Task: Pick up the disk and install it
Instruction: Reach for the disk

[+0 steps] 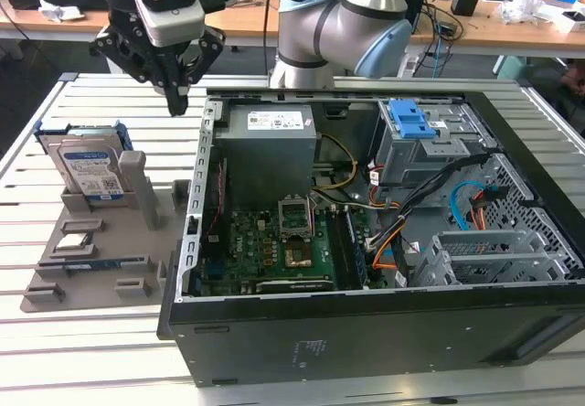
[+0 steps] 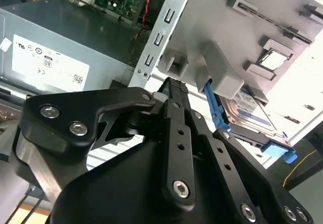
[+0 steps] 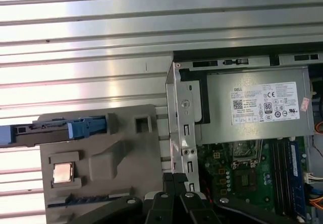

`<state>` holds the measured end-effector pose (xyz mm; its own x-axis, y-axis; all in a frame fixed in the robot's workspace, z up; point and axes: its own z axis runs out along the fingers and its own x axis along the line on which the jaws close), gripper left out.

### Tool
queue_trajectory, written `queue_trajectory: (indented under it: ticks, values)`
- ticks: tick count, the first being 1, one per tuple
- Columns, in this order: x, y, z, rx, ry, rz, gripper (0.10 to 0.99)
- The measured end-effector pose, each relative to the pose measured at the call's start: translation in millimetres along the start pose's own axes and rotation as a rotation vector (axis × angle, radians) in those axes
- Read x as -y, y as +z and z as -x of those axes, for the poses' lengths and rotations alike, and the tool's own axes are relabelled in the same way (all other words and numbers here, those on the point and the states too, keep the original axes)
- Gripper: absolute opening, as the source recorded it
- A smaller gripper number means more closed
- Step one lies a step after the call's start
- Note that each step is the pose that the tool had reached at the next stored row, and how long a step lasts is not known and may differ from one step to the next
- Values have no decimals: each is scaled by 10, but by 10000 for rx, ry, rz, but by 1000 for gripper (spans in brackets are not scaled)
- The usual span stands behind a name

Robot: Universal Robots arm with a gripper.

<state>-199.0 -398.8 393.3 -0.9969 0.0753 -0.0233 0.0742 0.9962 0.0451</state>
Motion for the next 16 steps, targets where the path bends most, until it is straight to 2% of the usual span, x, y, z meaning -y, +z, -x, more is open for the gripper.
queue_trajectory:
  ticks: [5,9,13,16]
  values:
    - [9,-3,-116,1,-1,0,106]
    - [18,-7,-245,0,-1,0,106]
    - [25,-8,-328,0,0,1,106]
    - [33,-11,-436,1,-1,0,106]
